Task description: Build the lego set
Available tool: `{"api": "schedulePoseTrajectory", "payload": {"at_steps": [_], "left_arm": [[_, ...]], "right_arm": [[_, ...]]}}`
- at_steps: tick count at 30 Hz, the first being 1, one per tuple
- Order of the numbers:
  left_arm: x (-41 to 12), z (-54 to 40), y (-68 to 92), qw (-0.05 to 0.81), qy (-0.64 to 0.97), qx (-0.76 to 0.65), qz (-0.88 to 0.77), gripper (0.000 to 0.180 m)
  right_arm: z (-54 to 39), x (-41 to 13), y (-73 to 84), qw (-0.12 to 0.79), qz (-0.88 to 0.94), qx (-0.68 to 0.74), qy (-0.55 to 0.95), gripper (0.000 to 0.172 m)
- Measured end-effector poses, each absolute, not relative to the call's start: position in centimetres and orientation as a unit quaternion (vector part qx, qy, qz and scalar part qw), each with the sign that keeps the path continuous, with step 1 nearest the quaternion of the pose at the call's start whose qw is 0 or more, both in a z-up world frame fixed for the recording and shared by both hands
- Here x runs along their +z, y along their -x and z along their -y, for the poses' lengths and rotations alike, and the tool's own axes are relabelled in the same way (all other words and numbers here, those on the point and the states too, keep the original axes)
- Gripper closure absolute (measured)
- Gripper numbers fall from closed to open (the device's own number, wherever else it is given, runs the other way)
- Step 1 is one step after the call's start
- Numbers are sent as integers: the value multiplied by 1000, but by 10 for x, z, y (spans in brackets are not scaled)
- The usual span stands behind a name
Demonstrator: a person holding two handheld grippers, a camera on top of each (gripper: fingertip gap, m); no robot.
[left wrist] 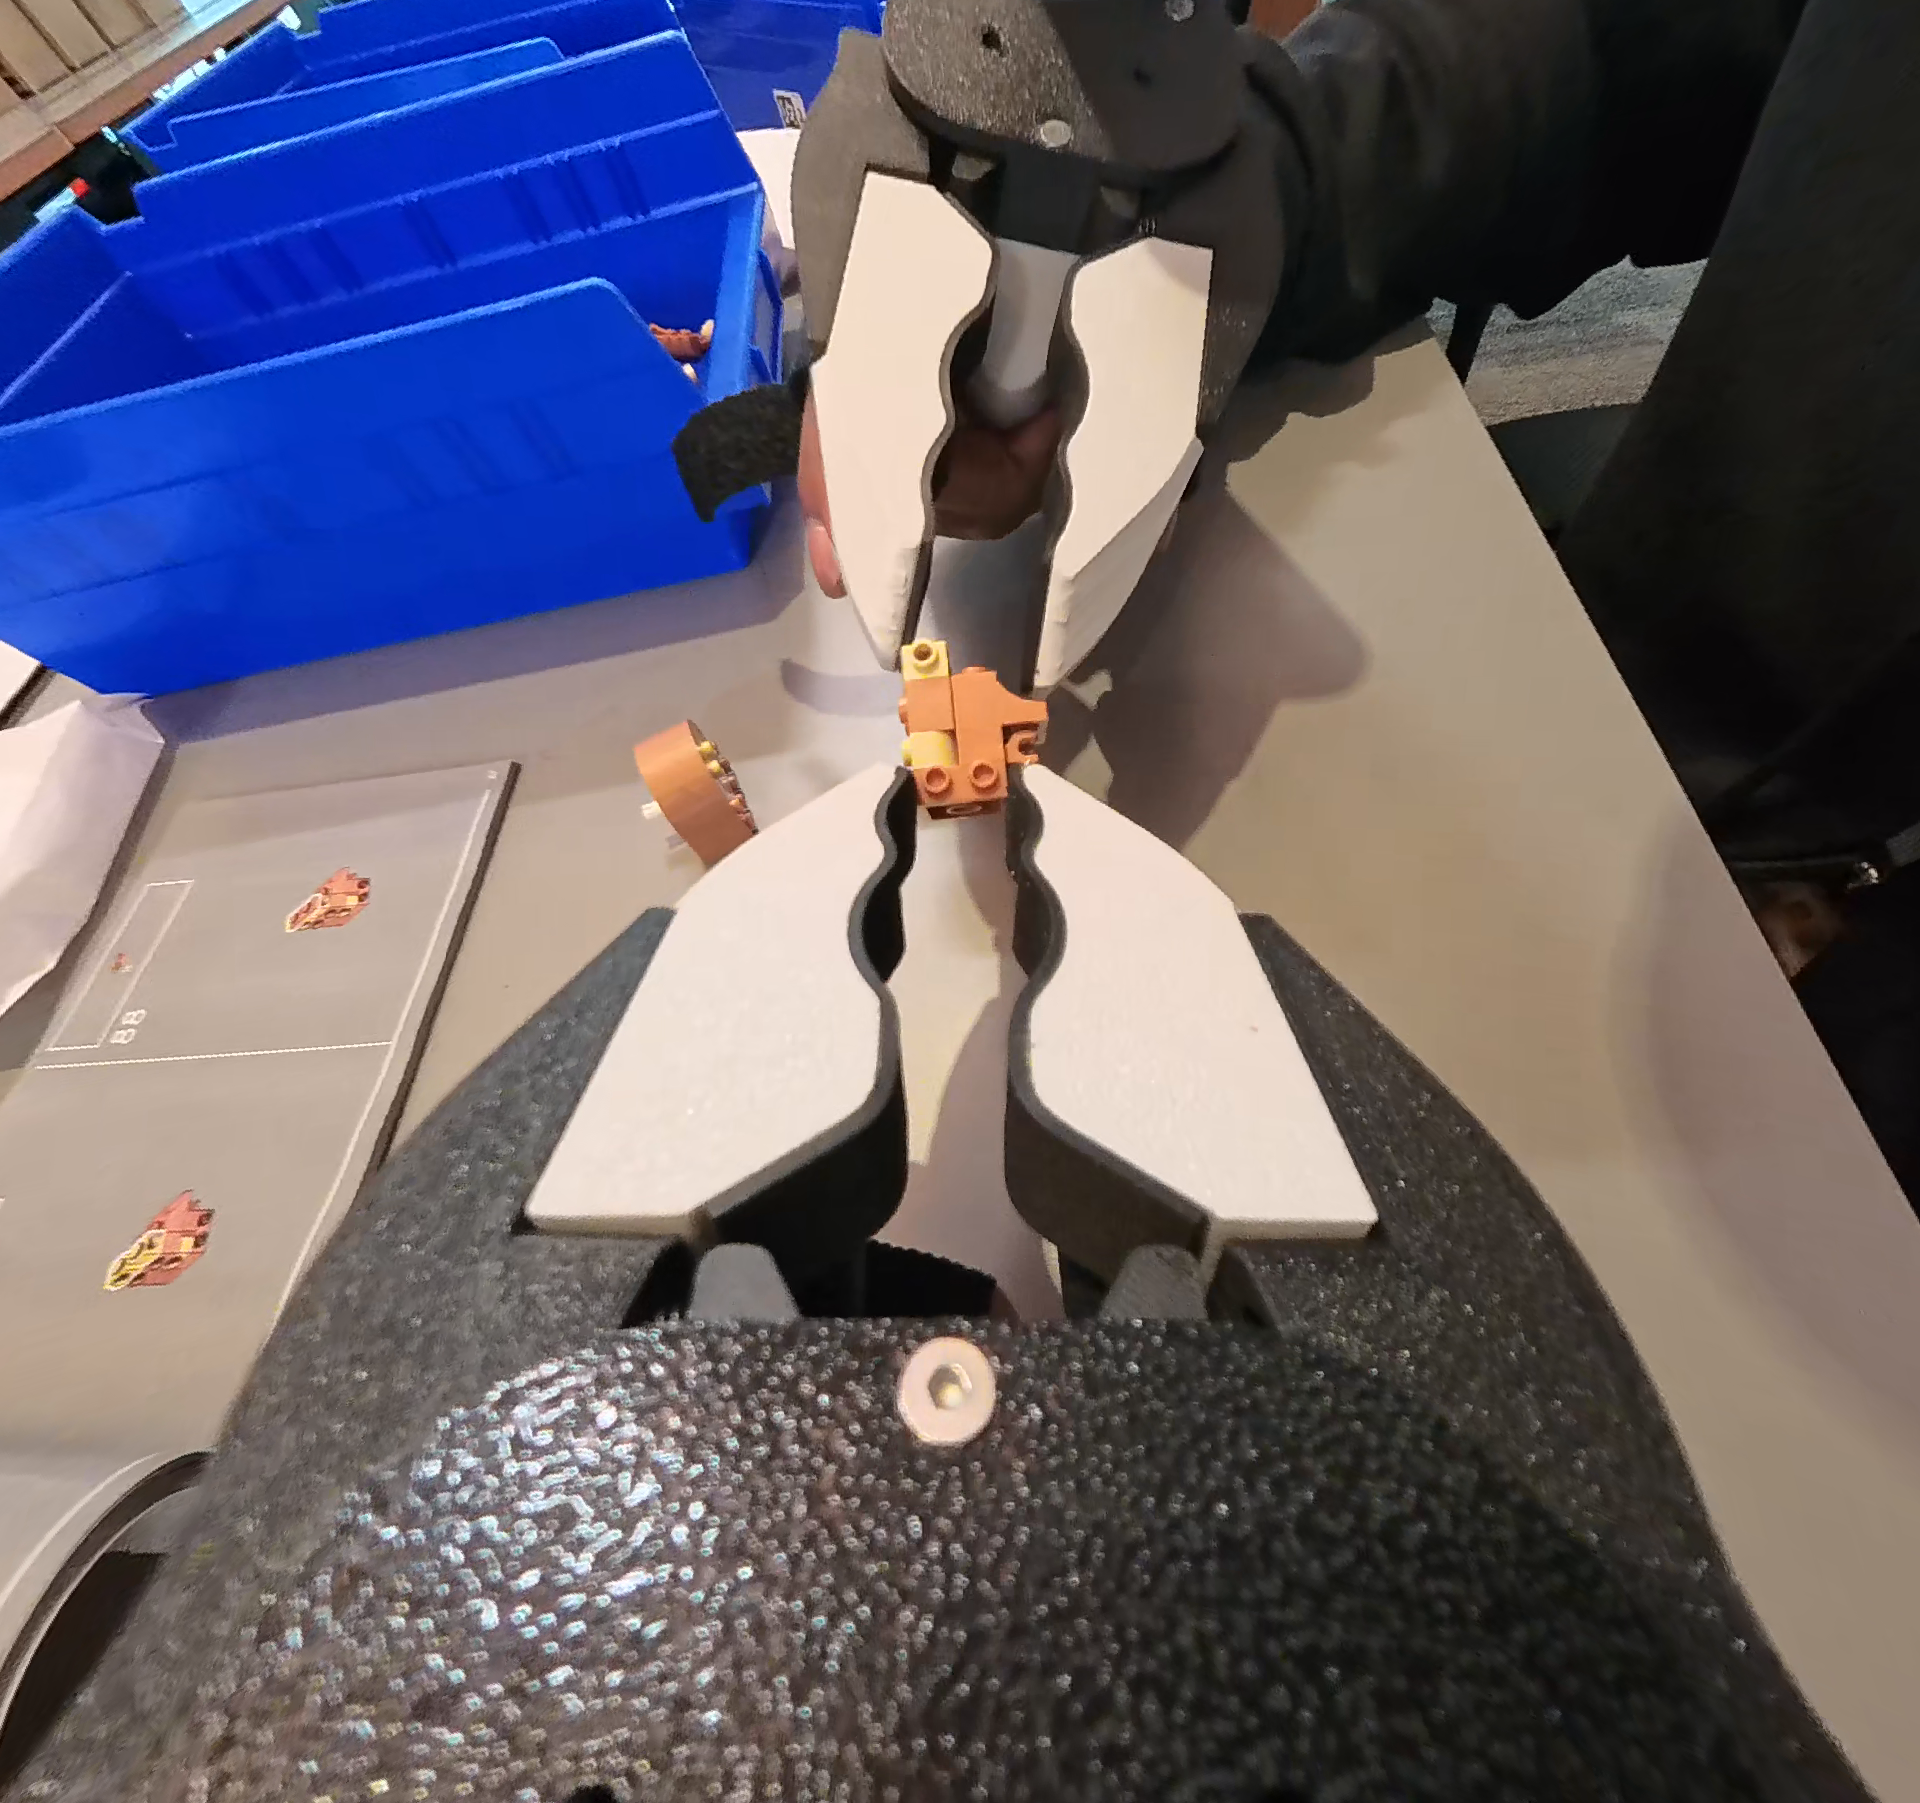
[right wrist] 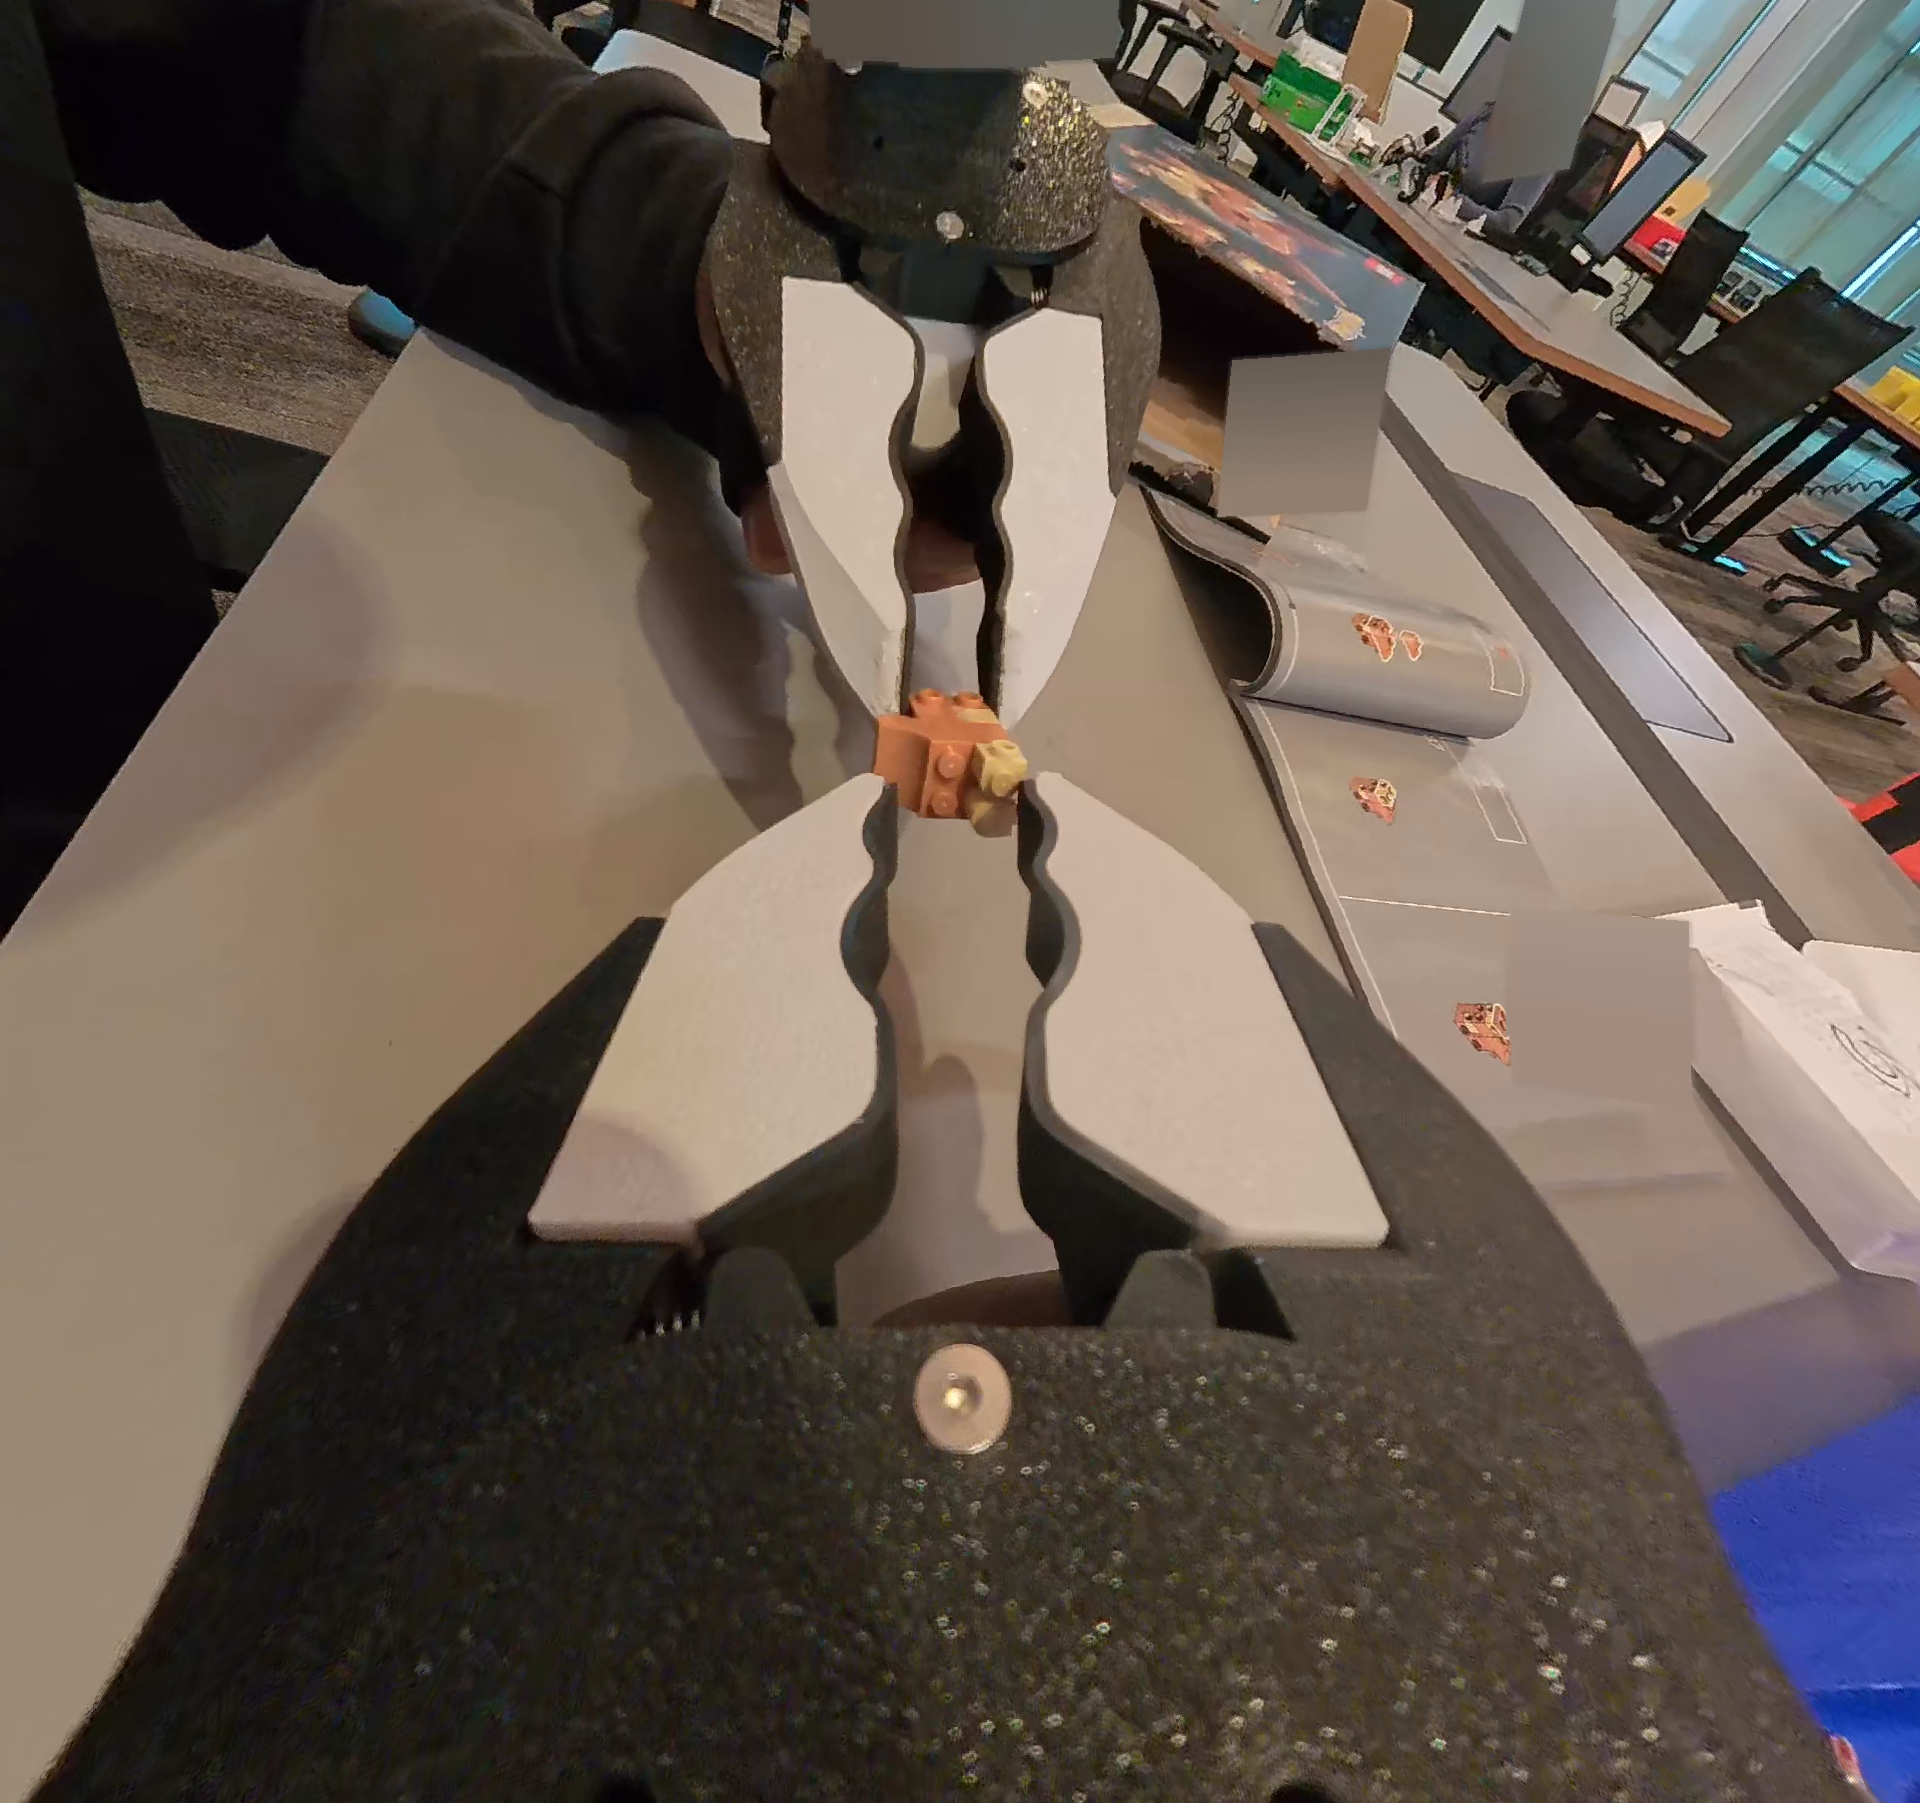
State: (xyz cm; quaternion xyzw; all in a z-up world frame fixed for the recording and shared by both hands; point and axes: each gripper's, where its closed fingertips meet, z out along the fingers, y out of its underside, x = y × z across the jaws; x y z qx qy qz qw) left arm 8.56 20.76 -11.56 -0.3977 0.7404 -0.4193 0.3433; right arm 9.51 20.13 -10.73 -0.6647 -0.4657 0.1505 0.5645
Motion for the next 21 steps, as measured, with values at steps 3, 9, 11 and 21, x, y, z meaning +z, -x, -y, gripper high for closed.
{"api": "schedulePoseTrajectory", "payload": {"at_steps": [3,9,11,21], "left_arm": [[-115,-209,-87,344,403,-422,-735,164],[-116,-210,-87,346,405,-422,-734,164],[-115,-212,-88,352,406,-426,-728,164],[-107,-208,-89,340,408,-478,-700,164]], "right_arm": [[-202,-107,-96,566,461,152,666,150],[-205,-109,-97,566,455,151,671,149],[-208,-111,-99,560,441,162,682,141],[-207,-105,-88,568,404,237,677,135]]}}
